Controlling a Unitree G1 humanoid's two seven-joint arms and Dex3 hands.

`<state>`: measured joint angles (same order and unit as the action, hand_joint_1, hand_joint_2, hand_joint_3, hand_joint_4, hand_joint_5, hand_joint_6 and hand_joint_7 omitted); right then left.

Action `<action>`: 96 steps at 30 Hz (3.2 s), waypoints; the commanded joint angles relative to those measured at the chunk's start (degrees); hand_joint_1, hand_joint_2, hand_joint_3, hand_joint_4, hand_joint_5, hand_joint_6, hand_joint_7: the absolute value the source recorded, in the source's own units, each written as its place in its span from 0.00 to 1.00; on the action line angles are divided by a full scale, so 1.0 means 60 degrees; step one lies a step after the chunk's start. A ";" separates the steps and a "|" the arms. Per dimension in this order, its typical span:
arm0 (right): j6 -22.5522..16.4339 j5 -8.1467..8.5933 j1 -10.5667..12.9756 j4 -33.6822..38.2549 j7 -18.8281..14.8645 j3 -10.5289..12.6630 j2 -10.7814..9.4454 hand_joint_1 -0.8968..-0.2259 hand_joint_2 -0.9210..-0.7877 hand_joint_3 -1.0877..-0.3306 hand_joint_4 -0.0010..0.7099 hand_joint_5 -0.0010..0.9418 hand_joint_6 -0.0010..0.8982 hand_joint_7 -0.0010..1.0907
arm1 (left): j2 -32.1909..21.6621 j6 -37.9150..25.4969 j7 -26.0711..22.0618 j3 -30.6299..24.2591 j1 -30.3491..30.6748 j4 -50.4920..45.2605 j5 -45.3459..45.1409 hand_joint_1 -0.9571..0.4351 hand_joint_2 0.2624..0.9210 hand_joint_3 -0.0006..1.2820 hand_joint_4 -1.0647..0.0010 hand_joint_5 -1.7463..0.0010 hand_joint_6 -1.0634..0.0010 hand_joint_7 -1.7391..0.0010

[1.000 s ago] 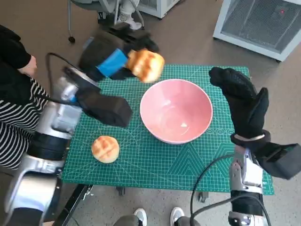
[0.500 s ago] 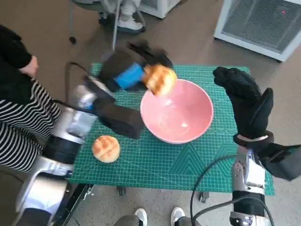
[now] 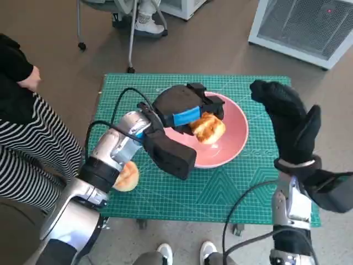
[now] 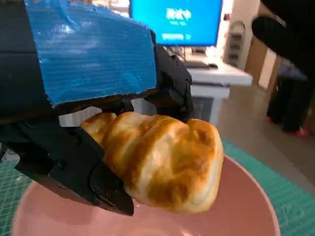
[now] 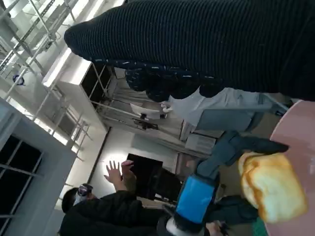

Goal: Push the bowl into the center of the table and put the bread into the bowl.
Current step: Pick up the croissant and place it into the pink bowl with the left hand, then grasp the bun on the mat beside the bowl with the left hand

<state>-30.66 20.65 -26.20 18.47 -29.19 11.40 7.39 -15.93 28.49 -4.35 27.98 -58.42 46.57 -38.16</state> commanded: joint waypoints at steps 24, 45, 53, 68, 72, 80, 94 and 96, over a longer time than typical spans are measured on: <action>0.0002 -0.0005 0.0262 -0.0164 0.0277 0.0091 0.0027 0.17 0.00 0.34 0.17 0.00 0.05 0.42 | 0.0192 -0.0505 -0.2064 -0.0393 -0.0382 0.0773 0.0966 0.51 0.80 0.00 0.84 1.00 0.76 0.95; -0.0011 0.0039 0.0340 -0.0254 0.0220 0.0025 0.0030 0.17 0.00 0.34 0.17 0.00 0.05 0.42 | -0.2976 -0.0414 -0.4283 -0.2732 0.2020 -0.4272 0.3230 0.43 0.78 0.00 0.88 1.00 0.75 0.97; -0.0022 0.0048 0.0267 -0.0157 0.0201 0.0006 0.0039 0.19 0.00 0.33 0.17 0.00 0.05 0.42 | -0.4249 0.0113 -0.4361 -0.3819 0.3531 -0.5509 0.3883 0.41 0.80 0.01 0.92 1.00 0.76 0.98; -0.0037 0.0130 0.0196 -0.0007 0.0070 -0.0037 0.0053 0.19 0.00 0.33 0.17 0.00 0.05 0.42 | -0.5559 -0.0930 -0.5324 -0.5088 0.5853 -0.7367 0.4881 0.45 0.75 0.00 0.90 0.99 0.73 0.98; -0.0010 0.0183 0.0198 -0.0004 0.0010 -0.0027 0.0078 0.19 0.00 0.33 0.17 0.00 0.05 0.42 | -0.5685 -0.0972 -0.5477 -0.5230 0.6320 -0.7585 0.5006 0.48 0.73 0.00 0.89 0.99 0.73 0.98; 0.0082 0.0298 0.0231 -0.0080 -0.0092 -0.0004 0.0155 0.19 0.00 0.33 0.15 0.00 0.05 0.42 | -0.5925 -0.1349 -0.5815 -0.5382 0.7048 -0.8112 0.4996 0.53 0.71 0.00 0.88 0.99 0.72 0.98; 0.0194 0.0425 0.0241 -0.0095 -0.0208 -0.0016 0.0226 0.19 0.00 0.33 0.15 0.00 0.05 0.42 | -0.5964 -0.2216 -0.6089 -0.4927 0.7633 -0.8836 0.4346 0.52 0.71 0.00 0.86 1.00 0.71 0.98; 0.0215 0.0425 0.0248 -0.0119 -0.0212 -0.0016 0.0232 0.19 0.00 0.33 0.14 0.00 0.05 0.42 | -0.5919 -0.2330 -0.6127 -0.4804 0.7657 -0.8821 0.4234 0.52 0.71 0.00 0.86 1.00 0.71 0.98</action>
<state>-30.35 22.51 -25.77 17.66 -29.98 11.21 8.58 -51.17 15.66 -40.38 -2.29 -13.31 -5.67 -11.47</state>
